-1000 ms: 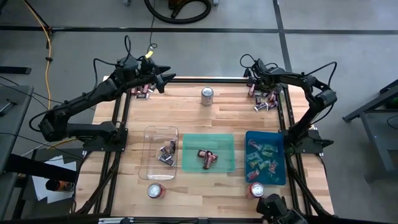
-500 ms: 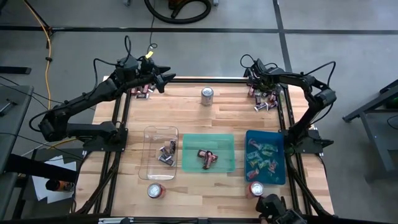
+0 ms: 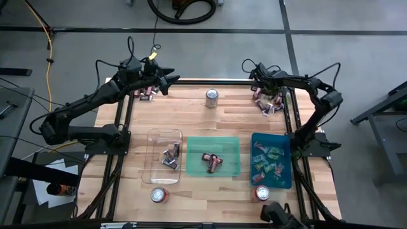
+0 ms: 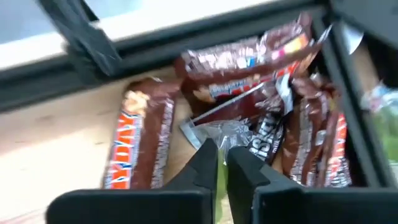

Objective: Organize candy in baskets
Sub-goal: Put the green gummy into the blue bin

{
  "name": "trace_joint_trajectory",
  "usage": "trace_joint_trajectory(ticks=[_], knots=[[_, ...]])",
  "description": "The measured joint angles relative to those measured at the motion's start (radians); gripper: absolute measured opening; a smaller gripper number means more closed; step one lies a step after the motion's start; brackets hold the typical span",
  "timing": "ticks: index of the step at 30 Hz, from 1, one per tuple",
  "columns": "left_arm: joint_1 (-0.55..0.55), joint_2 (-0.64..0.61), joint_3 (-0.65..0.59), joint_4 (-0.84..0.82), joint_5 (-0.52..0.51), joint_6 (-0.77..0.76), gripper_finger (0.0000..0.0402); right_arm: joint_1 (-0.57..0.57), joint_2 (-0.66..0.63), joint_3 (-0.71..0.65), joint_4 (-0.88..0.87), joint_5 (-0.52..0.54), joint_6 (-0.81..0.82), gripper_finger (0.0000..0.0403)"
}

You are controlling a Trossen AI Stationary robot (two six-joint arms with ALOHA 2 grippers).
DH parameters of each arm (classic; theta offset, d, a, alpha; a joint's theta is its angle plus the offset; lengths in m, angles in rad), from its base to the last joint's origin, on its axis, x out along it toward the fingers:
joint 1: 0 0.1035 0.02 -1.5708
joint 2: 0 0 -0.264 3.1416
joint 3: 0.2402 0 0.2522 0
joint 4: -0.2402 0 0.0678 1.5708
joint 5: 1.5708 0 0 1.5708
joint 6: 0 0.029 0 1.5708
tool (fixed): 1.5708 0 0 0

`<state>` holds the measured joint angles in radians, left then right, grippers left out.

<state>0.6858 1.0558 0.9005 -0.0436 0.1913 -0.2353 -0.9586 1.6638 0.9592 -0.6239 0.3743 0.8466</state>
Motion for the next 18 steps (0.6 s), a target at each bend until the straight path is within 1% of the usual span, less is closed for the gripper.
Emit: trace_joint_trajectory(ticks=[7,11,14,18], knots=[[0.001,-0.007,0.001,0.002,0.001,0.002,0.0252,0.008,-0.178,0.000,0.003,0.063,-0.065,0.0006],[0.001,-0.007,0.001,0.003,0.003,0.002,0.0252,0.027,-0.297,0.000,0.027,0.072,-0.160,0.0002],[0.001,-0.007,0.001,0.003,0.008,0.002,0.0252,0.054,-0.375,0.001,0.067,0.028,-0.265,0.0003],[0.001,-0.007,0.001,0.003,0.009,0.002,0.0252,0.111,-0.460,0.001,0.083,-0.113,-0.343,0.0001]])
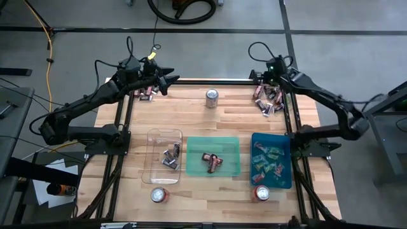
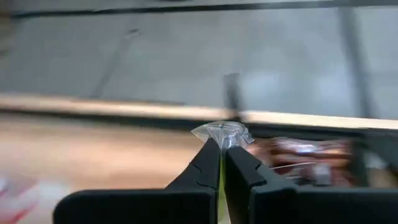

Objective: Organize candy in baskets
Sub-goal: Put the green gummy into the blue bin

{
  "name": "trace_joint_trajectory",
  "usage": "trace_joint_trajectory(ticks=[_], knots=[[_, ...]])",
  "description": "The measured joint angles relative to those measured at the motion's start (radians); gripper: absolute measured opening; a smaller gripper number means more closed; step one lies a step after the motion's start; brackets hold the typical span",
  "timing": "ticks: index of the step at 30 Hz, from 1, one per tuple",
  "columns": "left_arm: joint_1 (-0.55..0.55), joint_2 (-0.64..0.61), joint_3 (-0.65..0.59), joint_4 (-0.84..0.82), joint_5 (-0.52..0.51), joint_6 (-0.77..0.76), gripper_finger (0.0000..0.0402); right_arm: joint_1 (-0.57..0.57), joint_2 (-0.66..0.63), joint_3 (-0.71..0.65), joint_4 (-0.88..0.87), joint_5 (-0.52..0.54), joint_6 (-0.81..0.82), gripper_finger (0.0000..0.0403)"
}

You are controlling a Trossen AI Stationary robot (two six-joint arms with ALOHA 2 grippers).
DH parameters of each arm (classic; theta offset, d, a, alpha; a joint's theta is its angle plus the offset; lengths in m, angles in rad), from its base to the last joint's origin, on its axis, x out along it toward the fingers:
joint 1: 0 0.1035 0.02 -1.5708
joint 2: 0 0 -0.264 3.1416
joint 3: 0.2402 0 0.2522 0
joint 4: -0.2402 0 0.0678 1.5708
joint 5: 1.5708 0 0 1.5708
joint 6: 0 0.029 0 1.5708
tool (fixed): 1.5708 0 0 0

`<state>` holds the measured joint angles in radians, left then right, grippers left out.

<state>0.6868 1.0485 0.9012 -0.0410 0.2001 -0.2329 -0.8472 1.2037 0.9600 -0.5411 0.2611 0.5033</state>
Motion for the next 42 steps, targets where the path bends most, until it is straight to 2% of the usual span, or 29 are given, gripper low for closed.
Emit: trace_joint_trajectory(ticks=[6,9,12,21,27,31,38,42], knots=[[0.000,0.000,0.000,0.000,0.000,0.000,0.0252,0.156,-0.085,0.000,-0.007,-0.335,-0.084,0.0001],[0.000,0.000,0.000,-0.005,0.000,-0.001,0.0252,0.276,-0.113,0.000,-0.021,-0.433,-0.051,0.0000],[0.000,0.000,0.000,-0.020,0.000,-0.001,0.0252,0.415,-0.138,0.000,-0.041,-0.476,-0.002,0.0000],[0.000,0.000,0.000,-0.023,0.000,-0.001,0.0252,0.842,-0.184,0.000,-0.257,-0.549,0.284,0.0000],[-0.001,0.000,0.000,-0.023,0.000,-0.001,0.0252,1.031,-0.185,0.000,-0.509,-0.536,0.484,0.0000],[-0.001,0.000,0.000,-0.023,0.000,-0.001,0.0252,1.076,-0.182,0.000,-0.629,-0.497,0.612,0.0000],[-0.001,0.000,0.000,-0.023,0.000,-0.001,0.0252,1.072,-0.175,-0.007,-0.648,-0.493,0.705,0.0000],[-0.001,0.000,0.000,-0.023,0.000,-0.001,0.0252,1.041,-0.176,-0.097,-0.649,-0.429,0.796,0.0000]])
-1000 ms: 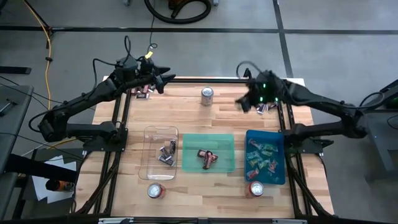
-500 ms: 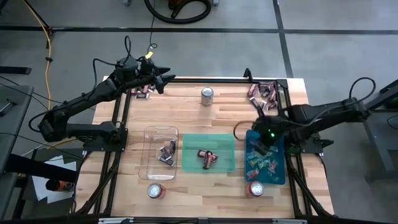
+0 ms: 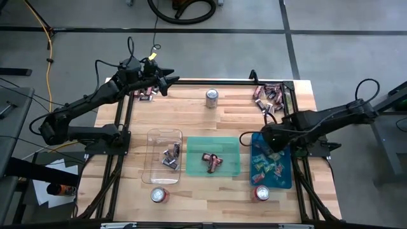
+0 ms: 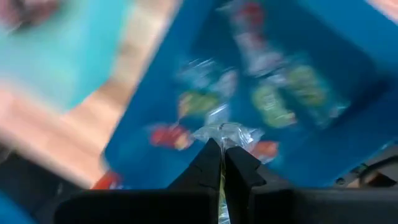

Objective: Organize candy in baskets
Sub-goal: Put the green gummy into the blue bin

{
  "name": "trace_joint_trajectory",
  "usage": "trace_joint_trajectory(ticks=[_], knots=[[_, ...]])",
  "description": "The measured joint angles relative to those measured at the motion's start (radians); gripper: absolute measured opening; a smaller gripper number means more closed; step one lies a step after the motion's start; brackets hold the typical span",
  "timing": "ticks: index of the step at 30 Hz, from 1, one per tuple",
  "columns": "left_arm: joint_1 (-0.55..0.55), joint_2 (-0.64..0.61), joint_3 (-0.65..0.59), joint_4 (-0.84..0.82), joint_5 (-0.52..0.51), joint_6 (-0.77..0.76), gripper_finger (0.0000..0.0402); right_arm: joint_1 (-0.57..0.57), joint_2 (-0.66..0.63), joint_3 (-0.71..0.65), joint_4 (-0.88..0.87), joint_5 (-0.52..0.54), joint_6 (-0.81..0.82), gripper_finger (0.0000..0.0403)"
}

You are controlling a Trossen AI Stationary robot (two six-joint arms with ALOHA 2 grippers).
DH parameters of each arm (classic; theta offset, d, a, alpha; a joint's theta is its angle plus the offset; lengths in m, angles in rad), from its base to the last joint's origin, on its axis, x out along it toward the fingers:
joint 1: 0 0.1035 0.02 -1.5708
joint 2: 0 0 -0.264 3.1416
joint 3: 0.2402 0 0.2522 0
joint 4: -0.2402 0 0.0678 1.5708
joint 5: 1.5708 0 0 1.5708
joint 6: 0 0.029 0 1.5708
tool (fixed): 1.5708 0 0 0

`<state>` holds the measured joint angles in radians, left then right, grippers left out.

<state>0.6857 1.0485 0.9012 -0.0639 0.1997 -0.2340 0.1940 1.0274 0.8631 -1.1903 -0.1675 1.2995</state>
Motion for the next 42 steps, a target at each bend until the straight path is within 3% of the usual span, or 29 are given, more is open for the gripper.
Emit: trace_joint_trajectory(ticks=[3,9,18,26,30,36,42], knots=[[0.000,0.000,0.000,0.000,0.000,0.000,0.0252,-0.034,-0.001,-0.120,0.057,0.004,0.081,0.0000],[0.000,0.000,0.000,0.000,0.000,0.000,0.0252,-0.078,-0.001,-0.288,0.231,0.156,0.249,0.0000],[0.000,0.000,0.000,0.000,0.000,0.000,0.0252,-0.083,0.001,-0.348,0.251,0.309,0.426,0.0000],[0.000,0.000,0.000,0.000,0.000,0.001,0.0252,-0.083,0.001,-0.349,0.256,0.309,0.429,0.0006],[0.000,0.000,0.000,0.000,-0.001,0.001,0.0252,-0.083,0.001,-0.349,0.256,0.309,0.428,0.0044],[0.000,0.000,0.000,0.000,0.000,0.002,0.0252,-0.083,0.000,-0.340,0.243,0.245,0.354,0.0143],[0.000,0.000,0.000,0.000,-0.001,0.027,0.0252,-0.083,-0.037,-0.211,0.239,0.136,0.225,0.0204]])
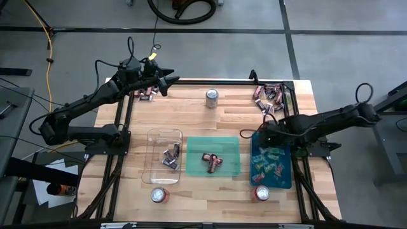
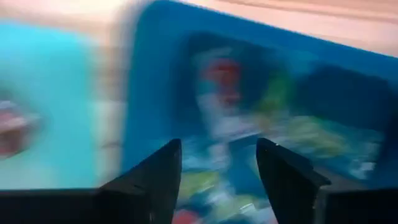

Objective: Organize candy in baskets
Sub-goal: Put the green gummy into the blue bin

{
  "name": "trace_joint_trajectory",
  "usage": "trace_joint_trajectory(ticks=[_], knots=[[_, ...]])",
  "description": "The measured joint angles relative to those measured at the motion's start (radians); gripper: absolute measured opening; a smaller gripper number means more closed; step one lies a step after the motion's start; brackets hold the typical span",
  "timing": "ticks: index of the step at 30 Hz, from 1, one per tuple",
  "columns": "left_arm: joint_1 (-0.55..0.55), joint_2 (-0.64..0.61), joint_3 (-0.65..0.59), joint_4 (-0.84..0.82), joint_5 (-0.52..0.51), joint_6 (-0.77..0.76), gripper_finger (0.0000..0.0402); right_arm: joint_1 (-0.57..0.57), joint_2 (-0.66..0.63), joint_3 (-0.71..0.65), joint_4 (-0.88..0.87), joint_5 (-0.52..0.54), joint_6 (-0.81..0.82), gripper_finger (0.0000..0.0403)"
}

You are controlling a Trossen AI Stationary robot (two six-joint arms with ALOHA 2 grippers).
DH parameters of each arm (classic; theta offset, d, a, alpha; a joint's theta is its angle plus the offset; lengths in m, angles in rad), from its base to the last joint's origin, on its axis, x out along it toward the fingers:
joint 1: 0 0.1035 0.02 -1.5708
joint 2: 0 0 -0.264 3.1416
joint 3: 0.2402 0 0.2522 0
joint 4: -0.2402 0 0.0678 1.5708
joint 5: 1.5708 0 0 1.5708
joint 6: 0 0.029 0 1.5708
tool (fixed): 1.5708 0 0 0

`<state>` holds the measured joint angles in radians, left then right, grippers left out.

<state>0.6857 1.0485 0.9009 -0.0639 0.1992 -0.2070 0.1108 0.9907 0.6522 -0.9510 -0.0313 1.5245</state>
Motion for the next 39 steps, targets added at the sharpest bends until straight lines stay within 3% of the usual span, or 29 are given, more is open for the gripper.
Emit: trace_joint_trajectory(ticks=[3,7,10,20,24,33,35,39], knots=[[0.000,0.000,0.000,0.000,0.000,0.000,0.0252,-0.002,-0.025,0.130,0.002,0.068,-0.047,0.0209],[0.000,0.000,0.000,0.000,0.000,0.000,0.0252,-0.045,-0.030,0.321,0.004,0.322,-0.123,0.0210],[0.000,0.000,0.000,0.001,0.000,0.000,0.0252,-0.147,0.001,0.423,-0.015,0.475,-0.200,0.0210],[0.000,0.000,0.000,0.009,0.000,-0.027,0.0252,-0.687,0.272,0.480,-0.072,0.465,-0.616,0.0210],[0.000,0.000,0.000,0.009,0.000,-0.027,0.0252,-0.873,0.415,0.479,-0.051,0.501,-0.692,0.0210],[0.000,0.000,0.000,0.008,0.000,-0.027,0.0252,-1.079,0.617,0.479,-0.044,0.544,-0.537,0.0210],[0.000,0.000,0.000,0.008,0.001,-0.027,0.0252,-1.081,0.633,0.484,-0.019,0.607,-0.447,0.0210],[0.002,0.000,0.000,0.007,0.001,-0.027,0.0252,-1.098,0.642,0.478,0.004,0.598,-0.214,0.0210]])
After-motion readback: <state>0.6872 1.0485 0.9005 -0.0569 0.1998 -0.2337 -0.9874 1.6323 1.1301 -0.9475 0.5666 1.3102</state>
